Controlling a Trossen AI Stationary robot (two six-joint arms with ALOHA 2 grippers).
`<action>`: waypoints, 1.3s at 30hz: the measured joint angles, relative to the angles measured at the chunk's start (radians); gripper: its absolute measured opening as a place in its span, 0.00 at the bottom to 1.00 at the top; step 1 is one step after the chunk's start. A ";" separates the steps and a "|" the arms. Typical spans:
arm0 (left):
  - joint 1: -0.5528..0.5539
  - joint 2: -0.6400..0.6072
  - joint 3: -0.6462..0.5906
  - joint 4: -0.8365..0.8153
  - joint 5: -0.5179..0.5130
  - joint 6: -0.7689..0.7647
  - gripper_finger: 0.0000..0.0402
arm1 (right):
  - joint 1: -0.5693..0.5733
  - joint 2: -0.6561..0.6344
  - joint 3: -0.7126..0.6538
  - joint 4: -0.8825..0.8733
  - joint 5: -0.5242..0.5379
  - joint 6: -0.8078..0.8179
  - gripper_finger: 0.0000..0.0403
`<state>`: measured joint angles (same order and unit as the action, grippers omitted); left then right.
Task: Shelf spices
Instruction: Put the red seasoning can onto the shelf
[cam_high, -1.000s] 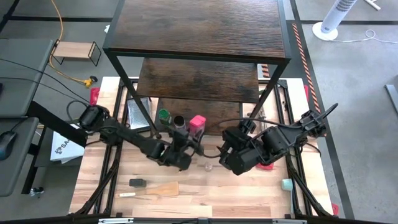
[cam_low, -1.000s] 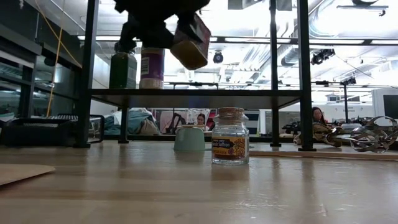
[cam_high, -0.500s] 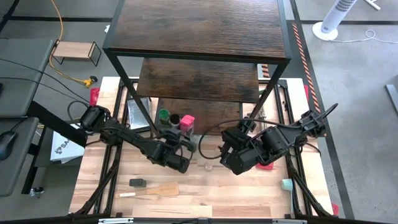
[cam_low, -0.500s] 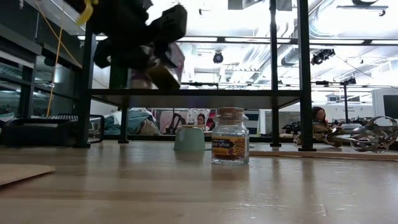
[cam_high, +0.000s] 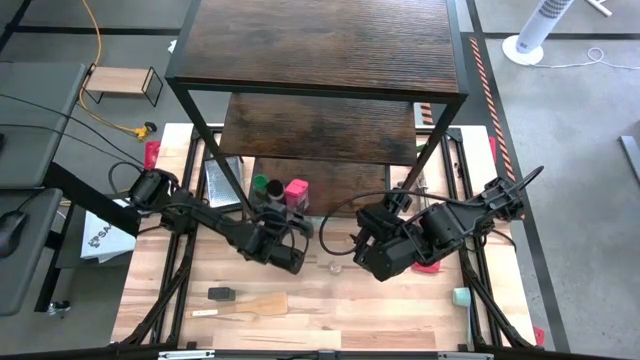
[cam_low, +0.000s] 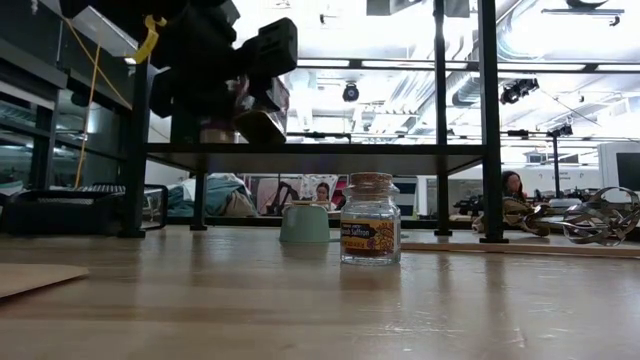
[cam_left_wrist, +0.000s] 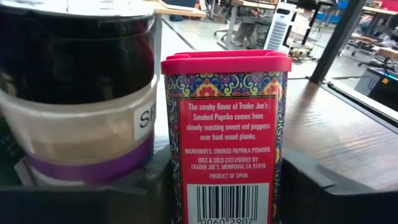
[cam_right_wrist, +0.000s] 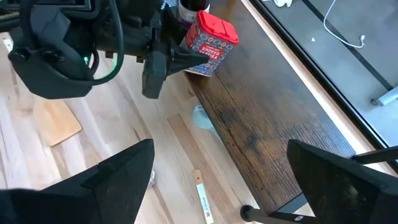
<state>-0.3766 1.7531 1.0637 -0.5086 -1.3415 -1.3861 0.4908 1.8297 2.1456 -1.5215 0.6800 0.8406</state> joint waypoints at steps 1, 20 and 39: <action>0.004 0.000 0.000 0.003 -0.001 0.000 0.53 | 0.000 0.000 0.000 0.001 0.000 0.000 0.90; -0.009 -0.060 0.000 0.194 0.152 0.103 0.93 | 0.000 0.000 0.000 0.022 0.027 -0.011 0.90; -0.019 -0.344 0.000 0.565 0.359 0.859 0.94 | 0.000 0.000 0.000 0.022 0.071 -0.011 0.90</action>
<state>-0.3958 1.4091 1.0641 0.0563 -0.9828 -0.5267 0.4908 1.8297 2.1456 -1.4993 0.7509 0.8293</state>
